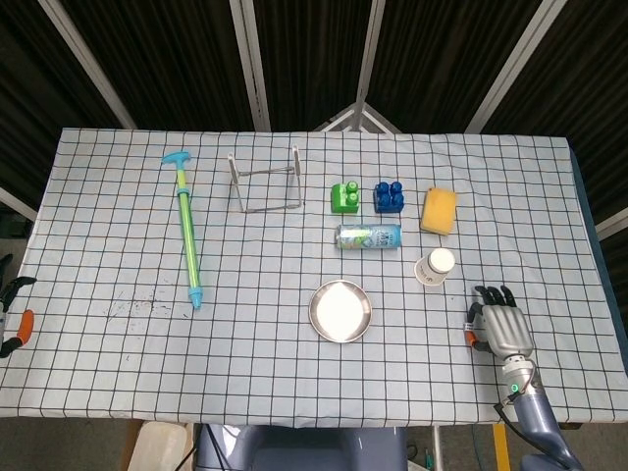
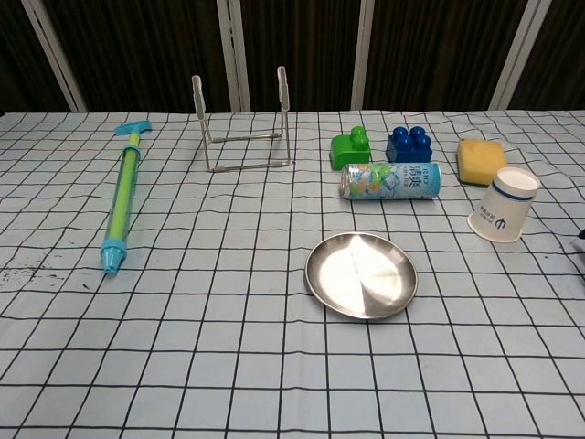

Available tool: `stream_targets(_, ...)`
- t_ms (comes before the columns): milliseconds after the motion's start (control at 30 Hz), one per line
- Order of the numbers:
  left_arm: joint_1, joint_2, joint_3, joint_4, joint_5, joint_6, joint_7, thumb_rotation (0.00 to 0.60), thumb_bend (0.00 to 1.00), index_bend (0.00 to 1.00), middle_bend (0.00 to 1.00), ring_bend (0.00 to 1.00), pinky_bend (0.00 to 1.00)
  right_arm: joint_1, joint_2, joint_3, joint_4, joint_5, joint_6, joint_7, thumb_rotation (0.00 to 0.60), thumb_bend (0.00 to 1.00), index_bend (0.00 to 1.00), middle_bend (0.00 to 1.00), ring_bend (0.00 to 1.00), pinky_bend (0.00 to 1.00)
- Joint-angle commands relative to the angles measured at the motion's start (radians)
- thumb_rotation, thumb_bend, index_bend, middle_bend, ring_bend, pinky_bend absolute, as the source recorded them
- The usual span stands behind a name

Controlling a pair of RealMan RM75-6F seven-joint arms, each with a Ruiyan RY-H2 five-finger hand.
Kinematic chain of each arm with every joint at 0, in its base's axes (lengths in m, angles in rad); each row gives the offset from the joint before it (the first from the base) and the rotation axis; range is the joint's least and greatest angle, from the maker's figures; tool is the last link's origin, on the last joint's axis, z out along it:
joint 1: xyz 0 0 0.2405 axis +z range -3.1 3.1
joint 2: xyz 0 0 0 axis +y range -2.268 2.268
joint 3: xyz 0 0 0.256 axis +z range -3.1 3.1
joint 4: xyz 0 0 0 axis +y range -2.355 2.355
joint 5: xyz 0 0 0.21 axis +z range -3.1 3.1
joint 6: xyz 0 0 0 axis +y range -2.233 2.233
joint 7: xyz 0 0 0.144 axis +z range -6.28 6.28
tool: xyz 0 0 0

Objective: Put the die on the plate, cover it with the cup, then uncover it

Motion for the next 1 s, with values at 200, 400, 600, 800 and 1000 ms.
stream_targets(200, 0.001, 0.002, -0.002, 0.000, -0.003, 0.001, -0.006, 0.600, 0.67, 0.26, 0.00, 0.00, 0.09, -0.007, 0.026, 0.003, -0.050, -0.031, 0.049, -0.005, 0.600, 0.44, 0.60, 0.18, 0.12, 0.00)
stream_targets(400, 0.002, 0.005, -0.003, 0.000, -0.006, 0.000, -0.014, 0.600, 0.67, 0.26, 0.00, 0.00, 0.09, -0.012, 0.094, 0.015, -0.197, -0.101, 0.139, -0.034, 0.600, 0.44, 0.60, 0.18, 0.12, 0.00)
stream_targets(600, 0.004, 0.008, 0.001, -0.001, 0.006, 0.004, -0.022, 0.600, 0.67, 0.26, 0.00, 0.00, 0.09, 0.040, 0.143, 0.045, -0.374, -0.166, 0.150, -0.135, 0.600, 0.44, 0.60, 0.18, 0.12, 0.00)
stream_targets(800, 0.007, 0.014, -0.004, 0.001, -0.002, 0.007, -0.040, 0.600, 0.67, 0.26, 0.00, 0.00, 0.09, 0.121, 0.131, 0.096, -0.476, -0.147, 0.089, -0.270, 0.600, 0.44, 0.60, 0.18, 0.12, 0.00)
stream_targets(1000, 0.008, 0.021, -0.004, 0.006, 0.001, 0.006, -0.064, 0.600, 0.67, 0.26, 0.00, 0.00, 0.09, 0.213, 0.063, 0.146, -0.485, 0.009, -0.021, -0.372, 0.600, 0.44, 0.60, 0.18, 0.12, 0.00)
